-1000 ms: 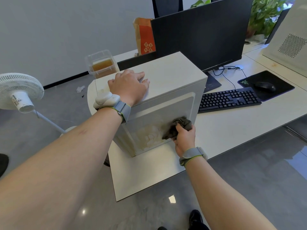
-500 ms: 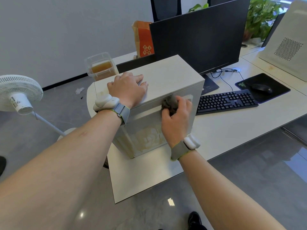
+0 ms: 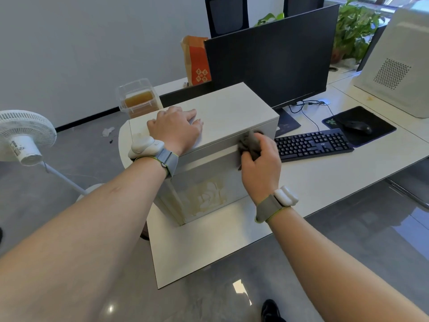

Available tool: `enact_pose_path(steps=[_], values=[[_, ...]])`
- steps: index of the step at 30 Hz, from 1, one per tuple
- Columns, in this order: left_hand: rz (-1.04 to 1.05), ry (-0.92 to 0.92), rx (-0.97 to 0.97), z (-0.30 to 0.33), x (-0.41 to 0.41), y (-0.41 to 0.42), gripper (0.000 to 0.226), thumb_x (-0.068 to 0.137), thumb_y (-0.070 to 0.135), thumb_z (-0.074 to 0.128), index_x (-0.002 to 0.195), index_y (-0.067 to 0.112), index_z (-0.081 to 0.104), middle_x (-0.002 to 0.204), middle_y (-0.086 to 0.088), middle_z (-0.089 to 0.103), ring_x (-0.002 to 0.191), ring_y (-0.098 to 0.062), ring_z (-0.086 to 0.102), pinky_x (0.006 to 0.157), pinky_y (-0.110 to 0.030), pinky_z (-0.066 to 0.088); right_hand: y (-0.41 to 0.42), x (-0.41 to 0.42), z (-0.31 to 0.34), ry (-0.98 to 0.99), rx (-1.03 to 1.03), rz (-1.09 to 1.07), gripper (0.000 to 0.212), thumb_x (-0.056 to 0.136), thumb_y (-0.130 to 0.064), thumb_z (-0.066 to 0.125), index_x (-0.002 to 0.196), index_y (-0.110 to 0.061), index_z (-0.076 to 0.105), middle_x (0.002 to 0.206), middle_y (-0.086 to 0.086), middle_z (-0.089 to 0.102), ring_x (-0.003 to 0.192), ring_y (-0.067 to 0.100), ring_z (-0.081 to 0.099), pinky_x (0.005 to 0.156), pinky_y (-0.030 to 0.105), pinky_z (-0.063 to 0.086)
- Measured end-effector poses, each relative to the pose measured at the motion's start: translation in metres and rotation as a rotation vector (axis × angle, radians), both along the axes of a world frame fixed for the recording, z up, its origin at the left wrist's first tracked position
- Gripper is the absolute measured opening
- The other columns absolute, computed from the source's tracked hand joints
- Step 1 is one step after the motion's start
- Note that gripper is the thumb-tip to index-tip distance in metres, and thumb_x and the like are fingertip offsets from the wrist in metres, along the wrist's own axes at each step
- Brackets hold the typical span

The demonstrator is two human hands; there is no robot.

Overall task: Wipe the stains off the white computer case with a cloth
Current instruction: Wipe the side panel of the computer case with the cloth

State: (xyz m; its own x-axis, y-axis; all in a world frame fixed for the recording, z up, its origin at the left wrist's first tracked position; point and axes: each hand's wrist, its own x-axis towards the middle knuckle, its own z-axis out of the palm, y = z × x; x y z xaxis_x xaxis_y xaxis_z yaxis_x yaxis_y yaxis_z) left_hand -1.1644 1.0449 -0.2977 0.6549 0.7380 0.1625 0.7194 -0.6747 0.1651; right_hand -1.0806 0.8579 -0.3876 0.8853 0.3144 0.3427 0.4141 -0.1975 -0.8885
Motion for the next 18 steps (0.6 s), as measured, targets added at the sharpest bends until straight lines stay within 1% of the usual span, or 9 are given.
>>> enact_pose_path(steps=[2,4,6,7,9,11,14,16,18], values=[[-0.004,-0.004,0.001,0.001,0.0,-0.002,0.042,0.097,0.057,0.04,0.131,0.044,0.062,0.142,0.003,0.056,0.129,-0.033,0.047,0.102,-0.051,0.034,0.007,-0.012,0.005,0.084,0.045,-0.088,0.043,0.082,-0.004,0.067,0.123,-0.015,0.068,0.12,-0.002,0.065,0.112,0.02,0.059,0.099,0.026,0.046],[-0.004,-0.003,0.006,0.003,0.0,-0.002,0.042,0.097,0.057,0.039,0.13,0.043,0.062,0.141,0.003,0.056,0.128,-0.033,0.047,0.102,-0.051,0.034,0.014,-0.041,0.002,-0.052,-0.04,0.046,0.045,0.076,-0.004,0.071,0.119,-0.018,0.074,0.12,0.0,0.071,0.112,0.023,0.063,0.1,0.023,0.045],[-0.005,0.001,0.0,0.003,0.0,-0.004,0.041,0.098,0.056,0.04,0.128,0.041,0.063,0.14,0.002,0.056,0.128,-0.033,0.047,0.102,-0.051,0.034,0.015,-0.059,-0.002,-0.103,-0.056,0.222,0.045,0.074,-0.008,0.073,0.115,-0.026,0.077,0.118,-0.005,0.074,0.112,0.02,0.066,0.102,0.031,0.051],[-0.004,0.005,0.0,0.003,-0.001,-0.005,0.041,0.098,0.056,0.04,0.127,0.041,0.063,0.14,0.002,0.056,0.128,-0.033,0.046,0.102,-0.051,0.033,0.014,-0.059,0.001,-0.055,-0.007,0.239,0.044,0.074,-0.011,0.071,0.113,-0.031,0.077,0.116,-0.008,0.074,0.109,0.018,0.067,0.098,0.037,0.055],[-0.009,0.005,0.002,0.003,-0.001,-0.006,0.041,0.098,0.056,0.039,0.127,0.04,0.063,0.139,0.002,0.056,0.128,-0.033,0.047,0.102,-0.05,0.034,0.014,-0.043,0.005,0.117,0.166,0.086,0.043,0.076,-0.011,0.068,0.113,-0.031,0.075,0.11,-0.009,0.074,0.103,0.015,0.068,0.088,0.041,0.059],[-0.009,-0.001,0.003,0.004,0.0,-0.005,0.041,0.097,0.056,0.039,0.126,0.041,0.063,0.138,0.003,0.057,0.127,-0.033,0.047,0.101,-0.05,0.034,0.014,-0.031,0.009,0.226,0.22,-0.106,0.042,0.08,-0.006,0.068,0.118,-0.023,0.074,0.111,-0.007,0.072,0.105,0.014,0.066,0.092,0.038,0.057],[-0.003,0.0,-0.009,0.005,-0.001,-0.004,0.041,0.097,0.057,0.039,0.128,0.043,0.063,0.139,0.004,0.056,0.128,-0.032,0.046,0.102,-0.05,0.034,0.011,-0.044,0.005,0.068,0.069,0.052,0.044,0.075,-0.002,0.069,0.112,-0.024,0.078,0.115,-0.01,0.073,0.112,0.01,0.063,0.101,0.026,0.05],[-0.001,0.001,-0.009,0.005,-0.001,-0.005,0.042,0.097,0.058,0.039,0.132,0.046,0.061,0.142,0.004,0.055,0.13,-0.032,0.046,0.103,-0.051,0.033,0.002,-0.047,0.002,0.115,0.06,0.171,0.04,0.075,-0.002,0.07,0.108,-0.023,0.079,0.108,-0.01,0.075,0.103,0.005,0.066,0.093,0.019,0.052],[0.003,0.001,-0.006,0.004,-0.001,-0.004,0.043,0.097,0.058,0.038,0.133,0.046,0.06,0.143,0.004,0.055,0.131,-0.032,0.046,0.103,-0.051,0.033,-0.002,-0.038,-0.008,0.335,0.116,0.091,0.029,0.078,-0.004,0.068,0.1,-0.022,0.076,0.094,-0.004,0.073,0.086,0.009,0.067,0.076,0.022,0.055]])
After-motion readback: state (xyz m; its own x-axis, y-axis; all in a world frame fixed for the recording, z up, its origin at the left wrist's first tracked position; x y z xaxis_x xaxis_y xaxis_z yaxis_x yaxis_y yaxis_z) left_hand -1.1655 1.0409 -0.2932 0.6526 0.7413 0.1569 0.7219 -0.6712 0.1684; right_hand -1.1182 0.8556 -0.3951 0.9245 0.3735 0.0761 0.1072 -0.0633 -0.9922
